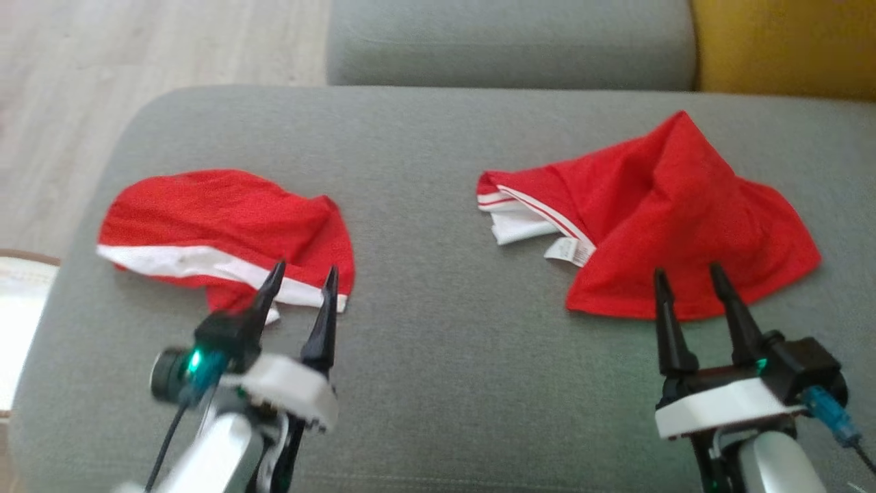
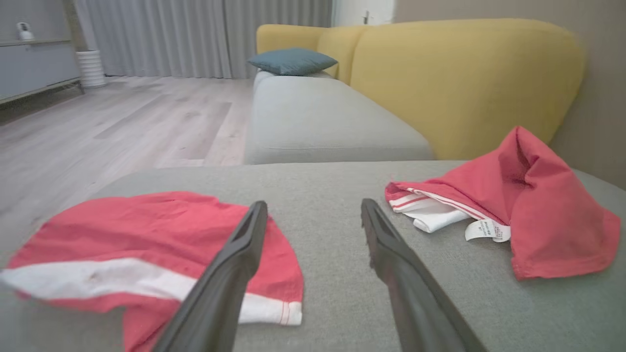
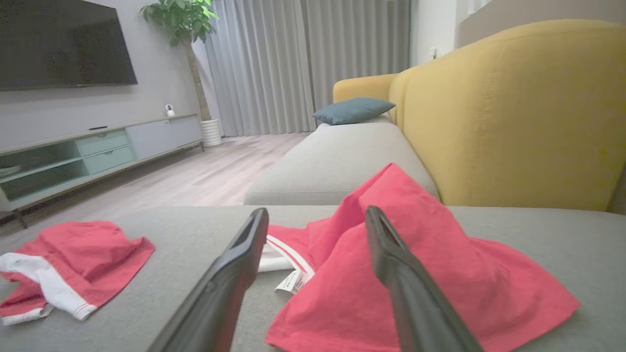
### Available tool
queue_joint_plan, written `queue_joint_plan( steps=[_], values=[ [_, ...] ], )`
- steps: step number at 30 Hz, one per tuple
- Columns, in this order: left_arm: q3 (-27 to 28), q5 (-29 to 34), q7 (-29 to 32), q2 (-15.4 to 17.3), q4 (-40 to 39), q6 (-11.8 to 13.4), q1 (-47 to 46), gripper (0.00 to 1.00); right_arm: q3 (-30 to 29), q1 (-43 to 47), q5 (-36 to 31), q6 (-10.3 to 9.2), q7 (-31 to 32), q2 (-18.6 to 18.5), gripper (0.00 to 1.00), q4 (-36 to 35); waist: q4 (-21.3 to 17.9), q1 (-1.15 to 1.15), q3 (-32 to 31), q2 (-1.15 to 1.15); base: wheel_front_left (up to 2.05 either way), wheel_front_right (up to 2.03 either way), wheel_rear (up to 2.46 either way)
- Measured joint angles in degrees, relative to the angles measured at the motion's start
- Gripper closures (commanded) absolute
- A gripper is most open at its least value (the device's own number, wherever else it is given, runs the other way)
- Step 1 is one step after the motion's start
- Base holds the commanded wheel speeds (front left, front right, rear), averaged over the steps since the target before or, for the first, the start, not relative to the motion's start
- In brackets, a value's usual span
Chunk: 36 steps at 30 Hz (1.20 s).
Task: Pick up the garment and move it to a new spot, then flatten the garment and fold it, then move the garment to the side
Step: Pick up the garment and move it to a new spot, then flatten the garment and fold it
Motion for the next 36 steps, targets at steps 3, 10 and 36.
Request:
queue_joint_plan(
  steps=[3, 10, 36],
  values=[
    [3.7, 1.0, 0.0, -1.3, -3.8, 0.5, 5.0, 0.0, 0.4, 0.7, -0.1, 0.0, 0.3, 0.0, 0.0, 0.0, 1.1, 0.0, -0.8, 0.0, 0.0, 0.0, 0.0],
    [6.8, 6.4, 0.0, -3.5, -6.4, -2.7, 7.5, 0.0, 0.4, 0.7, -1.2, 0.0, 1.0, 0.0, 0.0, 0.0, 2.1, 0.0, -0.7, 0.0, 0.0, 0.0, 0.0],
    [12.5, 14.0, 0.0, -11.2, -3.3, -10.1, 3.4, 0.0, -4.0, -9.5, -13.0, 0.0, 8.1, -0.1, 0.0, 17.6, 8.3, 0.0, 11.0, 0.0, 0.0, 0.0, 0.0]
  ],
)
